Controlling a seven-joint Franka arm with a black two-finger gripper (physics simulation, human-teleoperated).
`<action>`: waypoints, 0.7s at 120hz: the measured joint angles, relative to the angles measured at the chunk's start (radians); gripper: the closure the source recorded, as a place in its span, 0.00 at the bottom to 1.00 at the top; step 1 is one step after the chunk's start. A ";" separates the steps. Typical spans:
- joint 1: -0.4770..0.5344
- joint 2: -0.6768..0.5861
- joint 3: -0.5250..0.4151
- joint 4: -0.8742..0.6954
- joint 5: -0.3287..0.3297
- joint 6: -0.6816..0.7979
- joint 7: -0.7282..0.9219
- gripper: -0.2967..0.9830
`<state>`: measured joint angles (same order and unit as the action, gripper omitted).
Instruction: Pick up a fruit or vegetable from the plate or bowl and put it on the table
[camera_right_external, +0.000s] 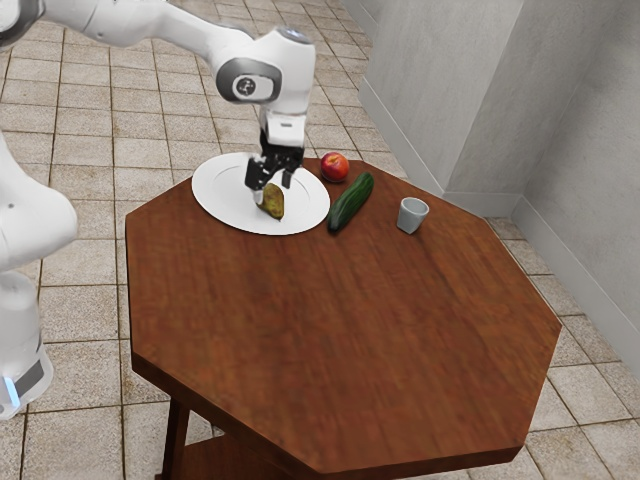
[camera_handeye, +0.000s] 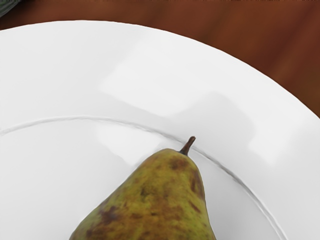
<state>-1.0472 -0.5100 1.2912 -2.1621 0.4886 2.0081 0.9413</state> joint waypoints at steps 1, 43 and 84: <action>-0.001 0.000 0.004 -0.002 0.000 0.003 0.001 0.25; -0.019 -0.002 0.056 -0.019 0.024 0.068 0.031 0.25; -0.048 -0.002 0.107 -0.024 0.029 0.116 0.053 0.41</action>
<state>-1.0957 -0.5125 1.3985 -2.1864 0.5172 2.1243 0.9939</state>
